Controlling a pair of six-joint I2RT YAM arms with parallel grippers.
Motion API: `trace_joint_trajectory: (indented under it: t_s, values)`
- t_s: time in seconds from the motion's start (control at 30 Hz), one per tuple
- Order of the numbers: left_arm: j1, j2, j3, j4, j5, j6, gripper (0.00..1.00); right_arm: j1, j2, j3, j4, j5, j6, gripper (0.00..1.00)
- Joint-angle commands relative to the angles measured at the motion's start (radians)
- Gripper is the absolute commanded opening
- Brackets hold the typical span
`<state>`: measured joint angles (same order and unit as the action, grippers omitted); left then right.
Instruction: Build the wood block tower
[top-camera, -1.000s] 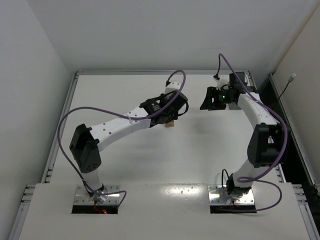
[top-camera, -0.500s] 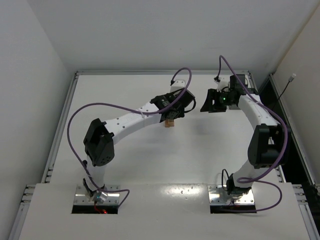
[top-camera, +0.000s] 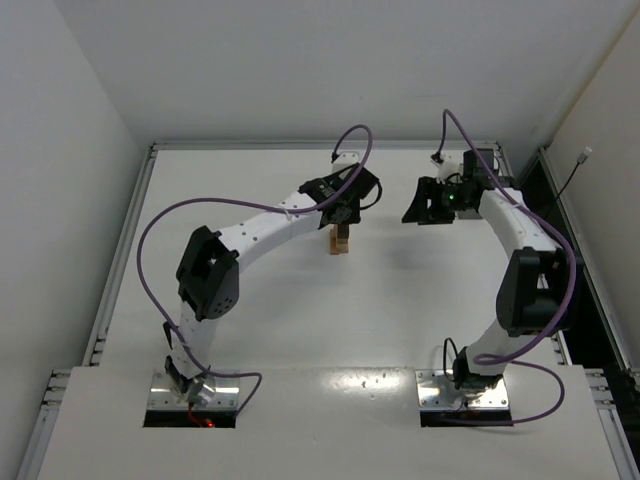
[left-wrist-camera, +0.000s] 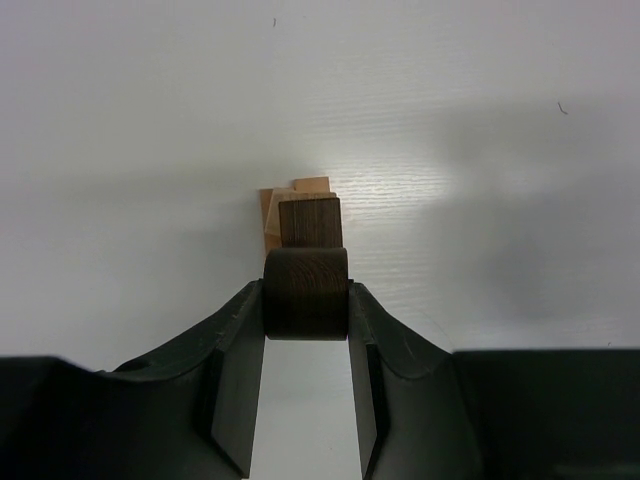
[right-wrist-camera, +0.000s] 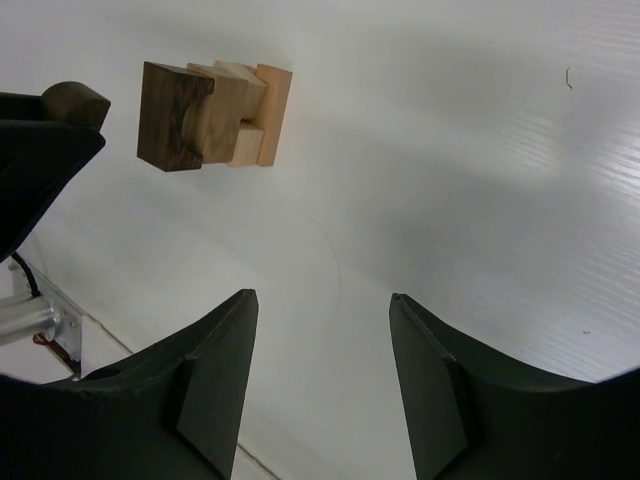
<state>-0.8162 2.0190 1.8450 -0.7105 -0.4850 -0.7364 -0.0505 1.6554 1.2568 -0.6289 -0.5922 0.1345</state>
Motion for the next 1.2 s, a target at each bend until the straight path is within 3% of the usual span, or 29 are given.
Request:
trace_joint_trajectory:
  t_s: [0.0, 1.17]
  values:
    - [0.012, 0.009, 0.056, 0.013, 0.017, 0.02, 0.0, -0.005, 0.02, 0.02, 0.029, -0.035, -0.001, 0.52]
    - [0.032, 0.064, 0.046, 0.022, 0.06, 0.04, 0.02, -0.005, 0.057, 0.03, 0.02, -0.083, -0.001, 0.52]
